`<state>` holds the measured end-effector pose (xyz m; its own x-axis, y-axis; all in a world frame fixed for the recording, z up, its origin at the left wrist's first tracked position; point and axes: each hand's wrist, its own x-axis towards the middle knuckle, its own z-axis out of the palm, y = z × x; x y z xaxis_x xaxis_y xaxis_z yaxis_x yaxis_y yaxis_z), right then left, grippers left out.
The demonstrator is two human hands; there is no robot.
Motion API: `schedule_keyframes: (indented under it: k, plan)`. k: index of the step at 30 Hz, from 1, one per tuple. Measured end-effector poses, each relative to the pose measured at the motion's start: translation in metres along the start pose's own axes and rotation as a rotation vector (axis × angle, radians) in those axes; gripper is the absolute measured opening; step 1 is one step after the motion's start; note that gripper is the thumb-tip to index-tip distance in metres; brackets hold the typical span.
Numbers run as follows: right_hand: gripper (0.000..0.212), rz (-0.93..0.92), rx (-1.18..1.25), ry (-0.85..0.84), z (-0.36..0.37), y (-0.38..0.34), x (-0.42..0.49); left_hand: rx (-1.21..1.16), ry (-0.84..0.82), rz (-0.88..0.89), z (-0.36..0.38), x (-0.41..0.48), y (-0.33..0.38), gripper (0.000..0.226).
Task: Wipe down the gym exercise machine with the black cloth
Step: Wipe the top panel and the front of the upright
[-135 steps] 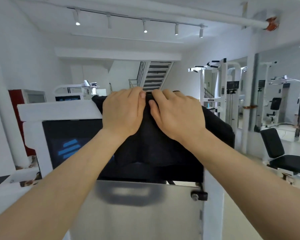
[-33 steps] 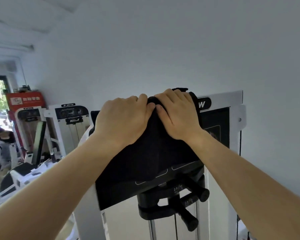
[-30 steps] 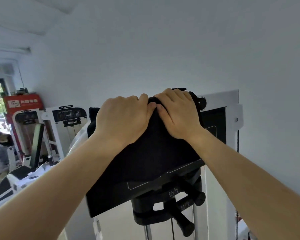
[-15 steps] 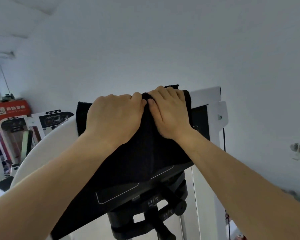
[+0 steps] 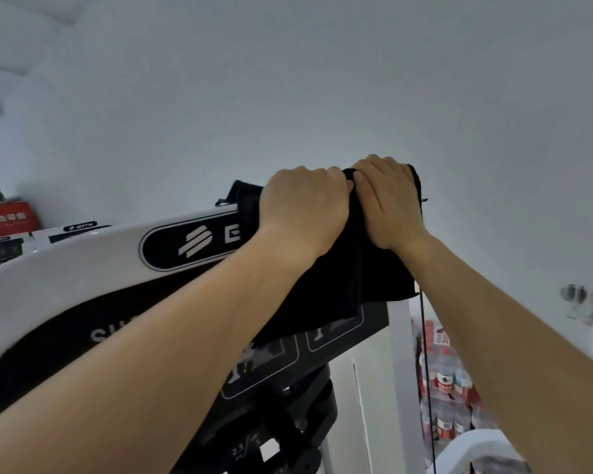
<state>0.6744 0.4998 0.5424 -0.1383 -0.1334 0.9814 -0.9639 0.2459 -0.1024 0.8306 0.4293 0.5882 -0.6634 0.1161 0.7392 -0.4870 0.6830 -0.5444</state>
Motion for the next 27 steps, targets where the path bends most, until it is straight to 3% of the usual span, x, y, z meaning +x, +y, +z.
schedule_keyframes:
  k: [7,9,15,22,27]
  plan:
    - [0.032,0.157,-0.027,-0.032,-0.008,0.009,0.002,-0.033,-0.044,0.006,0.001,0.009,0.012,0.039]
    - [0.04,0.169,-0.069,-0.054,-0.007,-0.008,0.001,-0.023,-0.038,0.009,-0.004,-0.005,-0.001,0.039]
    - [0.053,0.056,-0.068,-0.17,0.002,-0.1,0.001,0.06,-0.01,-0.008,-0.029,-0.069,-0.066,0.034]
    - [0.044,-0.064,-0.075,0.019,0.032,-0.215,-0.01,0.109,-0.013,-0.079,-0.056,-0.148,-0.142,0.036]
    - [0.043,-0.156,-0.019,0.037,0.037,-0.23,-0.014,0.05,0.024,-0.12,-0.058,-0.162,-0.154,0.033]
